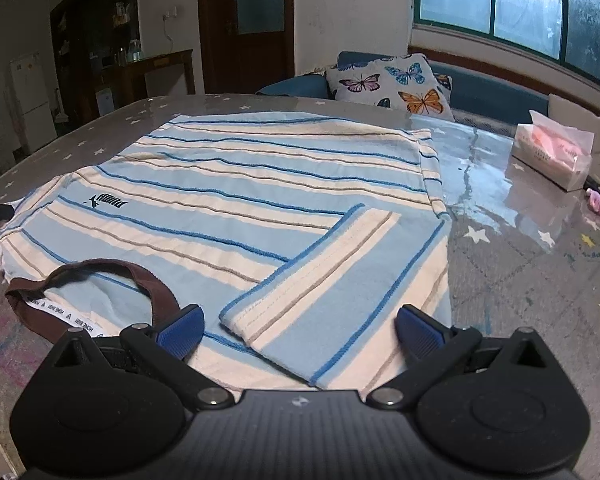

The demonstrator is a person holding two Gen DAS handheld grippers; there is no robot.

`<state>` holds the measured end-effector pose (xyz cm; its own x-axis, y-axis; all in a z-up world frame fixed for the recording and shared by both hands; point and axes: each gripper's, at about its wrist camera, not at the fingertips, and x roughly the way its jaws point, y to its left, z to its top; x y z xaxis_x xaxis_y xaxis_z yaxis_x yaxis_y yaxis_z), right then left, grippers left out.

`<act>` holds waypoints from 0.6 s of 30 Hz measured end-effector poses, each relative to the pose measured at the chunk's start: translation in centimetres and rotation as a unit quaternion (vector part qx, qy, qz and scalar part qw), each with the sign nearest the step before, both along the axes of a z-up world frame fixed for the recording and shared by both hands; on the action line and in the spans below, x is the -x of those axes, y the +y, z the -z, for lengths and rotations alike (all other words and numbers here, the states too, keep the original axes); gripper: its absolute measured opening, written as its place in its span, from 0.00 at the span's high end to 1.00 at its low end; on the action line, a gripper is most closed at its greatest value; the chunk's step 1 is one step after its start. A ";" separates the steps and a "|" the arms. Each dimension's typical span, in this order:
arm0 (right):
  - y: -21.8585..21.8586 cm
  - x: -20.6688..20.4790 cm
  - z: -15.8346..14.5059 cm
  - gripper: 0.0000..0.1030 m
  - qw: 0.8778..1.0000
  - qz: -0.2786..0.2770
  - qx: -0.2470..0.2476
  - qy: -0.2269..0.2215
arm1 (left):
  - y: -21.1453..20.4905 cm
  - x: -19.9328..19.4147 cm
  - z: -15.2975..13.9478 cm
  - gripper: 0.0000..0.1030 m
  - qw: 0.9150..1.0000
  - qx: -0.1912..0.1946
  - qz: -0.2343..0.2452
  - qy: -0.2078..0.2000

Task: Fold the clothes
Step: 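Grasp the opposite shirt side with the left gripper and fold it inward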

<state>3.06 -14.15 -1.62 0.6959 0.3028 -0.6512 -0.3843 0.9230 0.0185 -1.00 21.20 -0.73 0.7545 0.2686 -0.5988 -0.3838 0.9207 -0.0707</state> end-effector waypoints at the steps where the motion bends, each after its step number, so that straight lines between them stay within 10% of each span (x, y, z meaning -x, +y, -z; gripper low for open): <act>1: 0.0 0.0 0.0 0.00 1.000 0.000 -0.001 -0.002 | -0.3 0.2 -0.4 0.90 1.000 0.001 0.006 -0.008; 9: -0.1 0.1 0.1 0.00 1.000 -0.001 -0.001 -0.005 | -4.5 1.2 -3.3 0.90 0.992 0.007 0.111 -0.064; 18: -0.2 0.1 0.2 0.00 1.000 -0.001 -0.001 -0.006 | -9.2 0.2 -1.8 0.84 0.973 0.024 0.227 -0.019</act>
<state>2.94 -14.33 -1.83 0.7033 0.3056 -0.6419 -0.3869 0.9220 0.0150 -1.21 11.95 1.07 0.8109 -0.1254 -0.5717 0.0653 0.9901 -0.1244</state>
